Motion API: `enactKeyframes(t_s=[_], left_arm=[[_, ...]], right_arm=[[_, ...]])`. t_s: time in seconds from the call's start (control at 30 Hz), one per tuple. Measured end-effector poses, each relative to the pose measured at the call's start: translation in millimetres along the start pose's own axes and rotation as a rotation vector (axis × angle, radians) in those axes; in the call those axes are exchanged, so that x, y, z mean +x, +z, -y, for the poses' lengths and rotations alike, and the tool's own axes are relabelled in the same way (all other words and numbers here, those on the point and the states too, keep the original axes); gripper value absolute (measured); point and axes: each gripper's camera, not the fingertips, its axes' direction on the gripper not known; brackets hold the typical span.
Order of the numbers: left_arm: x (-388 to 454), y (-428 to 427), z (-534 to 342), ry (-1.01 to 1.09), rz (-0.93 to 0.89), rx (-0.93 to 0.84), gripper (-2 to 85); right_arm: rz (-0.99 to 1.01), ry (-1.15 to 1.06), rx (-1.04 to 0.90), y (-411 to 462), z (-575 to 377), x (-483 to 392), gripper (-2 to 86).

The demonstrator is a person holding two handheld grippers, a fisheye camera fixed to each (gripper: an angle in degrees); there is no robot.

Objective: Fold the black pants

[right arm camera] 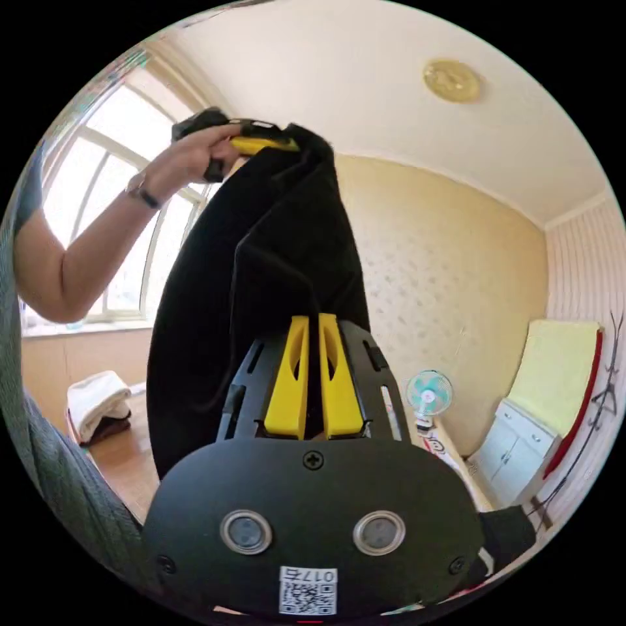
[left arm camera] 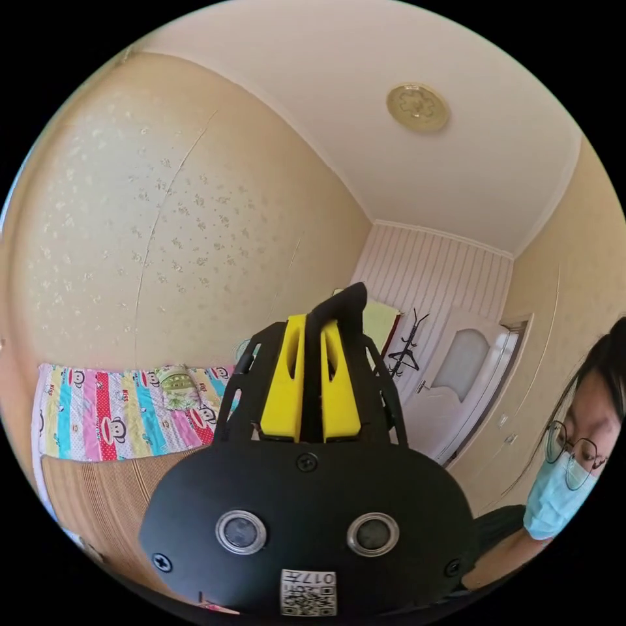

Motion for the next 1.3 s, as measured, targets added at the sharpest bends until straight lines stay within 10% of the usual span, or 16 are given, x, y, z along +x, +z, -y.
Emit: enactKeyframes(t_s=[0.17,0.4,0.73,1.03,1.3], left_arm=[[-80,-88,1,0.146,-0.037,-0.112,4.3],[-132,-189,-68,0.125,-0.204,0.106,3.9],[-163,-157,-39,0.083,0.154,0.443,4.0],[-482,160,67,-0.17,0.541,-0.051,5.1],[-656,233,-126,-0.239,0.574,-0.636,6.2]], right_arm=[[0.187,0.386,0.161,-7,39,75,1.9],[0.383,0.305,0.203,-1,104,72,1.6],[0.239,0.326,0.221,98,121,100,1.6],[-0.136,0.323,-0.355,501,75,236,2.1],[-0.078,0.235,-1.104,619,-156,258,1.2]])
